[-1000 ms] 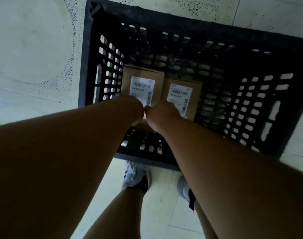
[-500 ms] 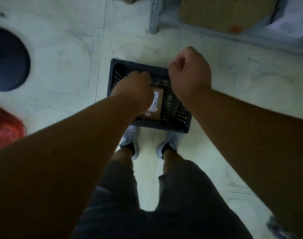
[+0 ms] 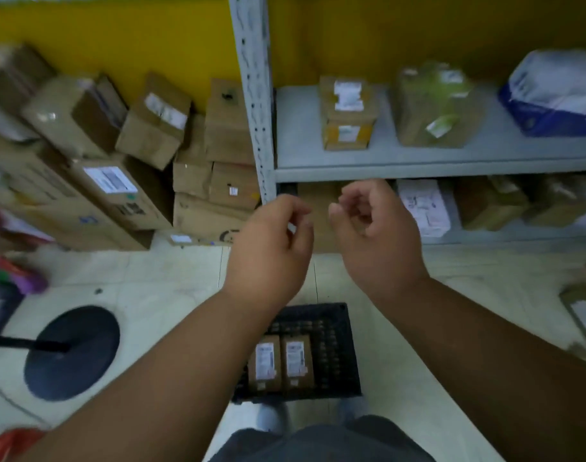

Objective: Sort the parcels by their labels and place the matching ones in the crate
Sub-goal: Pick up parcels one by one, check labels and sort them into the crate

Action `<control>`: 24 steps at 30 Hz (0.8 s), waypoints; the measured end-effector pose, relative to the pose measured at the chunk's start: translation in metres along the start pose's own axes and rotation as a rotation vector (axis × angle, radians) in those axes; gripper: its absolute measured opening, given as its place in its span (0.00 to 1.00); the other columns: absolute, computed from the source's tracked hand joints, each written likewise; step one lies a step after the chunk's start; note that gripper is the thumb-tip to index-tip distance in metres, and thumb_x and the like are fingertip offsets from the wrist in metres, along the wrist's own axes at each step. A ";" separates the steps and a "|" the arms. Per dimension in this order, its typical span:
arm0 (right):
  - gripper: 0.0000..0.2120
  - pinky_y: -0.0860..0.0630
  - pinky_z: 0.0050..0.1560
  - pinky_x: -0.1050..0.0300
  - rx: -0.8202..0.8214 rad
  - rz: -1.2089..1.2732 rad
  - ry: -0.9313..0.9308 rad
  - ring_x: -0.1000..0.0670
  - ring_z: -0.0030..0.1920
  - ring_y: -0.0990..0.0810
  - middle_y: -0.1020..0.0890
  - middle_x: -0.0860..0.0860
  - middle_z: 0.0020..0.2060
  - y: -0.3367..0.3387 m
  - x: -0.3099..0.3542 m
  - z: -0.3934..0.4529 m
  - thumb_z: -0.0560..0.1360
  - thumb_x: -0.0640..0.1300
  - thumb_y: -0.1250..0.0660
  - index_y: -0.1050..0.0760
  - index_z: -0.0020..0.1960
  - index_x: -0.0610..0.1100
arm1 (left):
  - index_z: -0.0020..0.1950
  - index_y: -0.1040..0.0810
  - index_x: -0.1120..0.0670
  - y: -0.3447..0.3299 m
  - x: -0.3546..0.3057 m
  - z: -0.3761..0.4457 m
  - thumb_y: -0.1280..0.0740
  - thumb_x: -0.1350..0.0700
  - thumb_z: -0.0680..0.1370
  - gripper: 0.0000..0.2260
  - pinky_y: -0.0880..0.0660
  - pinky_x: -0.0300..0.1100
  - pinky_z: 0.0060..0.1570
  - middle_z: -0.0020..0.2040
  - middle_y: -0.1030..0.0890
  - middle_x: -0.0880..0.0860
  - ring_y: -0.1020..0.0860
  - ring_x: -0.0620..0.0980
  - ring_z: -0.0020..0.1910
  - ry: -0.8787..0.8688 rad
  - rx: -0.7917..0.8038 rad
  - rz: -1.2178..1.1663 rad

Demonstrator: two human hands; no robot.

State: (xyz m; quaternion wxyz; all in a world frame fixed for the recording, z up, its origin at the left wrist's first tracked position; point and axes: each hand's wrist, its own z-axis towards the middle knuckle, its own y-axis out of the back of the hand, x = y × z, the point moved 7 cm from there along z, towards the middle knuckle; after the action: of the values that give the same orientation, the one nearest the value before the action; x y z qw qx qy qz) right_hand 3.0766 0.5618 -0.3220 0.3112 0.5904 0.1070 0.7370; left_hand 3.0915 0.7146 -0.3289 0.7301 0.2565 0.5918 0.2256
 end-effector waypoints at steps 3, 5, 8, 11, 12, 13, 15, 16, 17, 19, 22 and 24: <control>0.10 0.32 0.49 0.75 -0.079 -0.066 0.029 0.58 0.49 0.26 0.23 0.53 0.49 0.041 0.007 -0.004 0.76 0.47 0.31 0.26 0.55 0.48 | 0.52 0.23 0.46 -0.009 -0.036 -0.007 0.36 0.53 0.81 0.03 0.28 0.39 0.36 0.40 0.23 0.44 0.25 0.41 0.35 -0.033 0.010 -0.124; 0.12 0.34 0.49 0.77 -0.174 -0.120 0.012 0.60 0.50 0.28 0.25 0.54 0.51 0.077 0.008 -0.012 0.76 0.48 0.29 0.27 0.56 0.49 | 0.53 0.23 0.46 -0.022 -0.057 -0.017 0.36 0.52 0.80 0.04 0.27 0.41 0.36 0.41 0.23 0.44 0.25 0.41 0.35 -0.053 0.076 -0.198; 0.15 0.29 0.49 0.70 -0.202 -0.130 -0.100 0.59 0.49 0.26 0.25 0.55 0.51 0.115 0.016 -0.030 0.74 0.52 0.30 0.30 0.58 0.53 | 0.55 0.23 0.46 -0.025 -0.088 -0.027 0.37 0.51 0.81 0.05 0.31 0.37 0.37 0.42 0.24 0.43 0.26 0.40 0.36 -0.147 0.157 -0.218; 0.17 0.26 0.49 0.63 -0.221 -0.220 -0.194 0.60 0.49 0.25 0.24 0.56 0.51 0.145 0.031 -0.057 0.71 0.57 0.34 0.31 0.58 0.56 | 0.52 0.24 0.42 -0.016 -0.117 -0.032 0.38 0.49 0.80 0.04 0.31 0.35 0.37 0.40 0.25 0.42 0.26 0.39 0.36 -0.233 0.211 -0.230; 0.17 0.26 0.48 0.64 -0.249 -0.245 -0.218 0.62 0.49 0.25 0.24 0.56 0.51 0.156 0.037 -0.068 0.71 0.58 0.34 0.32 0.58 0.57 | 0.51 0.24 0.42 -0.015 -0.127 -0.035 0.38 0.48 0.79 0.04 0.32 0.32 0.36 0.39 0.26 0.42 0.26 0.38 0.36 -0.267 0.222 -0.257; 0.16 0.26 0.48 0.65 -0.294 -0.259 -0.237 0.63 0.50 0.26 0.25 0.57 0.51 0.167 0.041 -0.079 0.71 0.57 0.34 0.32 0.57 0.58 | 0.51 0.24 0.42 -0.013 -0.140 -0.037 0.39 0.48 0.78 0.05 0.32 0.30 0.36 0.39 0.26 0.42 0.26 0.38 0.37 -0.309 0.232 -0.281; 0.16 0.29 0.47 0.70 -0.401 -0.260 -0.280 0.63 0.50 0.26 0.25 0.58 0.51 0.191 0.046 -0.105 0.72 0.56 0.32 0.33 0.57 0.59 | 0.50 0.23 0.42 -0.018 -0.168 -0.047 0.40 0.47 0.78 0.07 0.32 0.28 0.38 0.40 0.24 0.42 0.25 0.38 0.39 -0.381 0.287 -0.315; 0.16 0.30 0.47 0.71 -0.456 -0.261 -0.283 0.61 0.50 0.25 0.25 0.58 0.52 0.202 0.046 -0.119 0.73 0.55 0.32 0.33 0.57 0.58 | 0.50 0.23 0.43 -0.027 -0.179 -0.054 0.41 0.46 0.79 0.07 0.30 0.31 0.40 0.41 0.23 0.43 0.24 0.39 0.40 -0.415 0.324 -0.333; 0.16 0.30 0.47 0.72 -0.492 -0.270 -0.280 0.60 0.50 0.25 0.25 0.57 0.52 0.212 0.044 -0.132 0.73 0.55 0.31 0.33 0.57 0.58 | 0.50 0.23 0.43 -0.039 -0.187 -0.062 0.41 0.47 0.79 0.07 0.27 0.34 0.42 0.43 0.22 0.44 0.23 0.40 0.41 -0.445 0.359 -0.339; 0.17 0.28 0.49 0.68 -0.493 -0.294 -0.340 0.58 0.52 0.24 0.24 0.57 0.55 0.227 0.034 -0.160 0.74 0.54 0.30 0.32 0.59 0.57 | 0.52 0.23 0.45 -0.063 -0.202 -0.091 0.40 0.47 0.80 0.07 0.26 0.35 0.42 0.45 0.21 0.44 0.22 0.40 0.43 -0.444 0.464 -0.310; 0.25 0.24 0.53 0.59 -0.431 -0.238 -0.453 0.59 0.54 0.23 0.24 0.59 0.58 0.257 0.011 -0.202 0.74 0.55 0.30 0.33 0.68 0.56 | 0.56 0.26 0.41 -0.092 -0.216 -0.136 0.37 0.48 0.81 0.05 0.29 0.27 0.38 0.46 0.22 0.42 0.23 0.37 0.41 -0.482 0.604 -0.281; 0.25 0.22 0.57 0.53 -0.457 -0.180 -0.481 0.60 0.53 0.22 0.22 0.60 0.53 0.283 -0.002 -0.227 0.74 0.55 0.30 0.34 0.68 0.59 | 0.56 0.27 0.38 -0.108 -0.233 -0.154 0.37 0.49 0.81 0.06 0.24 0.32 0.40 0.47 0.21 0.41 0.21 0.40 0.42 -0.497 0.664 -0.308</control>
State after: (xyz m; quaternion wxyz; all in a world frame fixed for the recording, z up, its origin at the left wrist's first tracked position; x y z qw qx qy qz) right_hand 2.7700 0.3864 -0.2389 0.5155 0.6505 -0.0857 0.5511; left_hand 2.8975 0.5008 -0.2500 0.7533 0.4325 0.4699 -0.1569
